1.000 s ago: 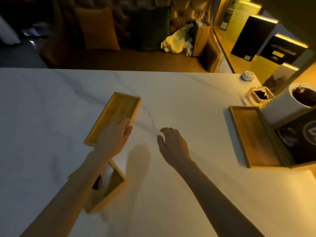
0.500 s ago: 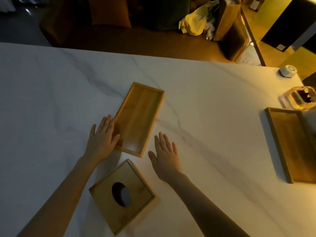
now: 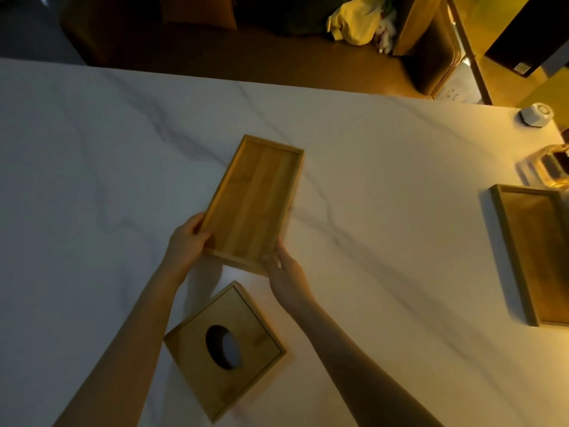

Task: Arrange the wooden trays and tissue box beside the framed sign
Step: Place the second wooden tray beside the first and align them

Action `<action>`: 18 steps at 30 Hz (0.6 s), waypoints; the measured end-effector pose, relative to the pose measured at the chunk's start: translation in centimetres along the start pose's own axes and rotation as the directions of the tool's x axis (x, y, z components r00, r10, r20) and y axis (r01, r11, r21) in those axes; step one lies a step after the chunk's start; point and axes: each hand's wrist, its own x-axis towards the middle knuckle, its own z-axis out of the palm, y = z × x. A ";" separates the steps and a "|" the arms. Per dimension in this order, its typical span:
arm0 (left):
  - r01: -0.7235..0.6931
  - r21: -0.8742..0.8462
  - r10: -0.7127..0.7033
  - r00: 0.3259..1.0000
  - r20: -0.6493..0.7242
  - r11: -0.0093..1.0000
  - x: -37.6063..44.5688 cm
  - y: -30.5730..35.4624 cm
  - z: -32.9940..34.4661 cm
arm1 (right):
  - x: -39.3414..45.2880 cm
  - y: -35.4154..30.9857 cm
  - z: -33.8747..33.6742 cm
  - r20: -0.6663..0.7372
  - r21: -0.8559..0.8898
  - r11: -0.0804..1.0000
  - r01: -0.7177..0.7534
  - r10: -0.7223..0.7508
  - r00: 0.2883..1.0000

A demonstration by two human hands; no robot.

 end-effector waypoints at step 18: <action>0.033 -0.350 0.044 0.976 0.212 0.936 -6.4 6.5 5.5 | -6.3 0.0 -14.4 -0.028 0.535 0.845 -0.014 0.035 0.999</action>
